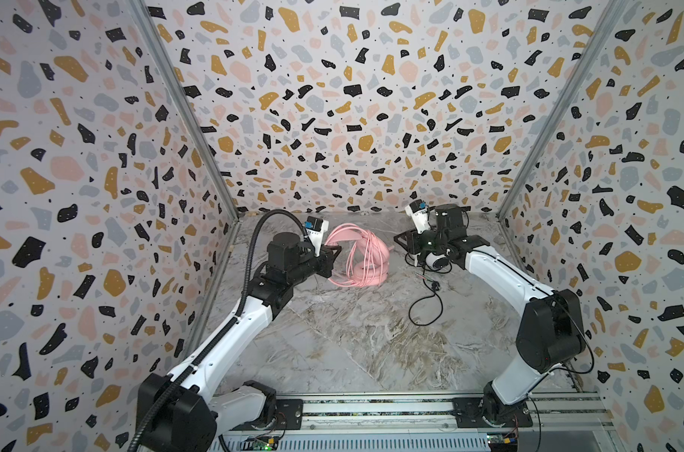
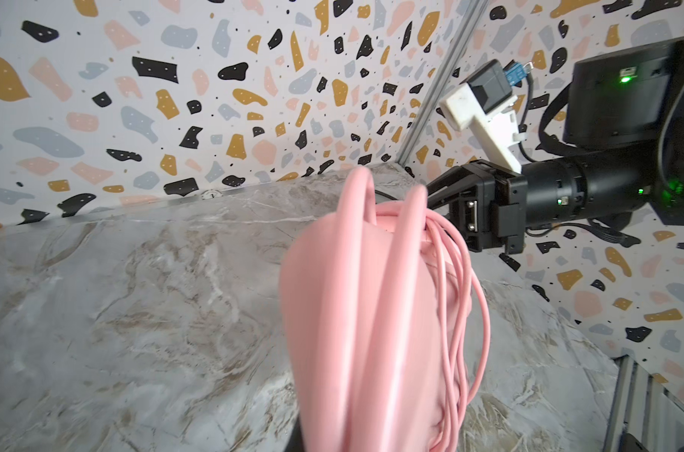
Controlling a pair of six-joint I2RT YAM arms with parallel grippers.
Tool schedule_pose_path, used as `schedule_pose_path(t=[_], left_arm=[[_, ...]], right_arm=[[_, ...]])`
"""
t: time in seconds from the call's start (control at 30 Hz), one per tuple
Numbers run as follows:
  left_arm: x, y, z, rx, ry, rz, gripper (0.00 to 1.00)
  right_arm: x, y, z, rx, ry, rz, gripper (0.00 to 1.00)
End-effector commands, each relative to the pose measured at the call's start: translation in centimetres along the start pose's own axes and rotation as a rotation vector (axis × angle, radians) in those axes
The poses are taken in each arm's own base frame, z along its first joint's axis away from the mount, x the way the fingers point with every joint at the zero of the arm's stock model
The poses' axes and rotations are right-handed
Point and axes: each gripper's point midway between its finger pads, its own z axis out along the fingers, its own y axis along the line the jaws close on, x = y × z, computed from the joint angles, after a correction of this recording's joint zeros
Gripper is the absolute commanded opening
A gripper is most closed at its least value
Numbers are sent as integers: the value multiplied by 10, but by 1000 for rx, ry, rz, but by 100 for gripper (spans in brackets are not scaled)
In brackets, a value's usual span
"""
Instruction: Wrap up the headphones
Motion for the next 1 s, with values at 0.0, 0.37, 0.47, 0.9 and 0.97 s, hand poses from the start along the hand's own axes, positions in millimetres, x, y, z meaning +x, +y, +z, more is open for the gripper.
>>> schedule_pose_path(t=[0.0,0.37,0.47,0.9,0.97], left_arm=[[-43,-21,-6,96,-171,22,0],[-77,-51,-21,255,-302,-14,0],[-94,-54,-30,253,-350,-10,0],[-102,1,-57,-82,-585,-10,0],[-98,13,-56,-137,-600,-9,0]], right_arm=[[-27,15,-17,-40,-66,-23,35],[-19,-22,-33,-4,-105,58,49],[-9,-33,-37,-13,-116,115,50],[14,-31,-37,-18,-78,143,50],[17,-27,-37,-30,-69,144,50]])
